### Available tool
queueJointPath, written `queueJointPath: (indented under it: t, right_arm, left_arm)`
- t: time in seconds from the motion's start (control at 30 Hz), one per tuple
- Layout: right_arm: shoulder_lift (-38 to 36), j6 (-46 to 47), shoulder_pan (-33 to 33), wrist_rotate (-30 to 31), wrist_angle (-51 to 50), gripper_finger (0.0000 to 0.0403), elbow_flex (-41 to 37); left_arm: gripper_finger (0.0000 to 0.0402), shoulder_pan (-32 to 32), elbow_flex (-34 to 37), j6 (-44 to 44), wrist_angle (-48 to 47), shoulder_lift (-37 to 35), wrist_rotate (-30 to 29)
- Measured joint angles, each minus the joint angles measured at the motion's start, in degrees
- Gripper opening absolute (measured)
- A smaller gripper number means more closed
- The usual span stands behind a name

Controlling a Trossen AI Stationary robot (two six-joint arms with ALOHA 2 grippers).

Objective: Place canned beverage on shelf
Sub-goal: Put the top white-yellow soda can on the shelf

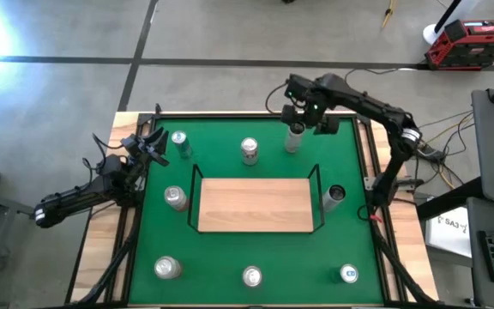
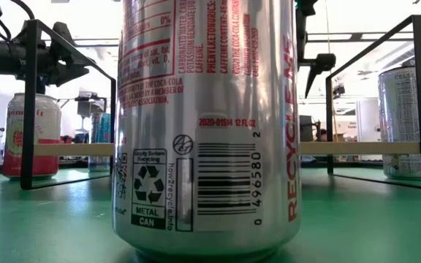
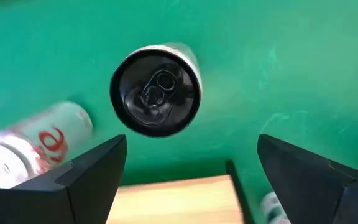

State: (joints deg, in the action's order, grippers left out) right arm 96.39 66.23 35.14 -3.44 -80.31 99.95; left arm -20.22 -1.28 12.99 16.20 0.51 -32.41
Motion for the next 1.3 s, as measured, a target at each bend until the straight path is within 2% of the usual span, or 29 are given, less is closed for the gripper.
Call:
queueJointPath:
  t: [0.13, 0.67, 0.93, 1.1, 1.3]
  right_arm:
    - [2.19, -5.60, 1.94, -2.01, -1.03, 0.0352, 2.64]
    - [3.18, -26.46, 2.29, -1.52, -1.23, 0.0352, 8.41]
    - [3.60, -27.95, 2.97, 0.41, 0.82, 0.0352, 6.26]
    - [6.90, -29.61, 3.82, 0.16, 0.48, 0.0352, 6.18]
    - [10.15, -32.82, 4.59, -4.61, -1.27, 0.0352, 7.65]
  left_arm:
    - [0.0137, 0.01, 0.01, -0.01, 0.01, -0.01, 0.01]
    - [0.0137, 0.00, 0.02, 0.01, 0.01, -0.01, -0.01]
    - [0.0137, 0.02, 0.00, 0.00, -0.01, -0.01, 0.01]
    - [0.0137, 0.01, 0.01, 0.00, 0.00, 0.01, 0.01]
    - [0.0137, 0.02, 0.01, -0.01, 0.01, -0.01, 0.00]
